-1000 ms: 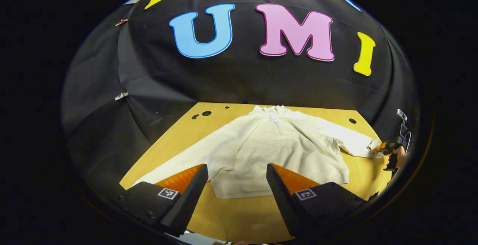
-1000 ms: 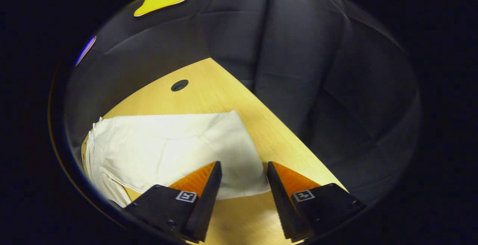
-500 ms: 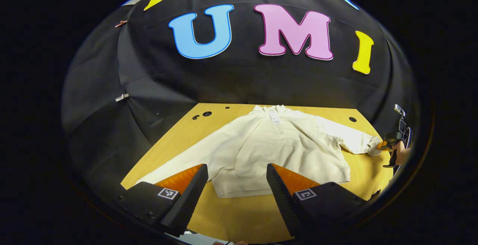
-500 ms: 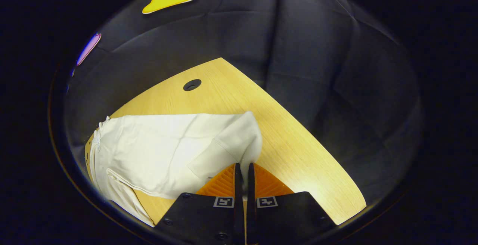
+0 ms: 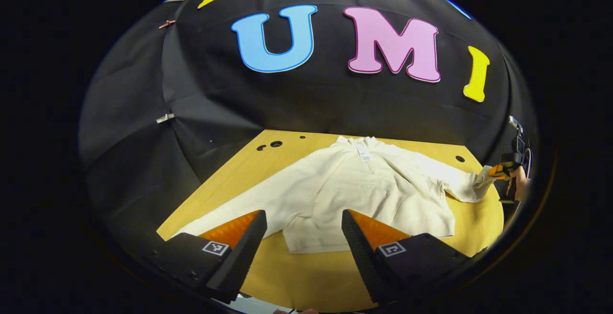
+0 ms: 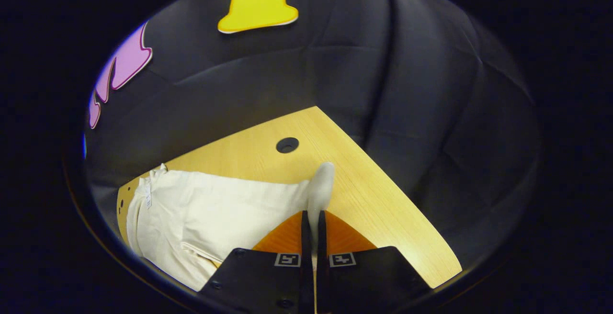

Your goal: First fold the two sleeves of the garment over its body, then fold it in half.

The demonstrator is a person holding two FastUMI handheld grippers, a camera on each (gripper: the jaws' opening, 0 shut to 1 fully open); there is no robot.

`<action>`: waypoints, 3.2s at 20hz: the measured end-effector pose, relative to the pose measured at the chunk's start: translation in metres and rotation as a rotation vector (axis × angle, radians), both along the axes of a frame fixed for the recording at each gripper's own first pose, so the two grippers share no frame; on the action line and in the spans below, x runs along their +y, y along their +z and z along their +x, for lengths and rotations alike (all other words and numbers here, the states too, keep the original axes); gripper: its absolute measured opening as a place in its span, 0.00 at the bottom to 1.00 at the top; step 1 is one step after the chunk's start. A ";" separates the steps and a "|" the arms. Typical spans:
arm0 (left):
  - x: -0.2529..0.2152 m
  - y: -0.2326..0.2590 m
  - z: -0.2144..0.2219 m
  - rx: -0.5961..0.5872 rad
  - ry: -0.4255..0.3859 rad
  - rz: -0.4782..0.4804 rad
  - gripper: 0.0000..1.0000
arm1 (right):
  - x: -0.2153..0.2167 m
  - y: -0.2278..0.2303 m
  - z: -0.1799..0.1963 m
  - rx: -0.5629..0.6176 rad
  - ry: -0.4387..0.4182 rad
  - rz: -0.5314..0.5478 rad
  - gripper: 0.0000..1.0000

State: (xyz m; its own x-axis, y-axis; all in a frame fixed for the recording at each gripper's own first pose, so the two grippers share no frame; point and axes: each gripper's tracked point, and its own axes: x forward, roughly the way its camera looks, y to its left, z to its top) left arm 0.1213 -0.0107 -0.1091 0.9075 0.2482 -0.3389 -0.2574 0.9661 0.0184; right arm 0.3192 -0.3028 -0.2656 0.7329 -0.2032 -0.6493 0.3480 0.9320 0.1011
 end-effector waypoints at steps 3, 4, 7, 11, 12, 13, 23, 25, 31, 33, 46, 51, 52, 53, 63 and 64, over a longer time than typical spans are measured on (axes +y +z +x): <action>0.009 0.003 -0.003 -0.014 0.016 -0.027 0.97 | 0.033 0.019 0.025 -0.028 0.069 -0.022 0.07; 0.012 0.000 -0.003 -0.016 0.025 -0.032 0.97 | 0.046 0.026 0.032 -0.039 0.092 -0.024 0.07; 0.030 -0.001 -0.010 -0.014 0.056 -0.046 0.97 | 0.087 0.048 0.057 -0.069 0.152 -0.027 0.07; 0.054 -0.004 -0.016 -0.011 0.094 -0.051 0.97 | 0.149 0.074 0.091 -0.110 0.239 -0.027 0.19; 0.062 -0.004 -0.017 -0.009 0.104 -0.050 0.97 | 0.166 0.082 0.096 -0.119 0.263 -0.027 0.07; 0.069 -0.003 -0.017 -0.010 0.113 -0.051 0.97 | 0.184 0.088 0.103 -0.128 0.286 -0.027 0.07; 0.122 -0.005 -0.025 -0.014 0.212 -0.081 0.97 | 0.423 0.096 0.136 -0.170 0.582 0.003 0.06; 0.128 -0.005 -0.027 -0.020 0.230 -0.116 0.97 | 0.473 0.089 0.131 -0.162 0.651 0.000 0.06; 0.148 -0.005 -0.038 -0.038 0.286 -0.133 0.97 | 0.580 0.047 0.108 -0.111 0.783 0.004 0.06; 0.155 -0.008 -0.045 -0.047 0.312 -0.145 0.97 | 0.604 0.031 0.101 -0.095 0.814 -0.016 0.06; 0.221 -0.058 -0.081 -0.009 0.433 -0.131 0.98 | 0.563 0.051 0.025 -0.116 0.795 0.013 1.00; 0.260 -0.107 -0.107 0.047 0.534 -0.184 0.98 | 0.457 0.084 0.016 -0.146 0.665 -0.045 1.00; 0.266 -0.119 -0.111 0.062 0.548 -0.189 0.98 | 0.432 0.092 0.014 -0.155 0.635 -0.061 0.99; 0.275 -0.128 -0.114 0.078 0.560 -0.189 0.98 | 0.407 0.104 0.008 -0.163 0.604 -0.069 0.99; 0.303 -0.203 -0.088 0.231 0.542 -0.233 1.00 | 0.233 0.135 -0.075 -0.161 0.350 -0.130 0.99; 0.300 -0.206 -0.088 0.235 0.547 -0.259 0.97 | 0.220 0.136 -0.084 -0.157 0.330 -0.129 0.99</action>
State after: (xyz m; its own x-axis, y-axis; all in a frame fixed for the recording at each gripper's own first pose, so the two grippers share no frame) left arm 0.0329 0.2890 -0.3154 0.5679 0.5371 -0.6238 -0.7307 0.6778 -0.0817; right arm 0.2349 -0.0826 -0.1292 0.8609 -0.0125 -0.5087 0.0169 0.9998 0.0040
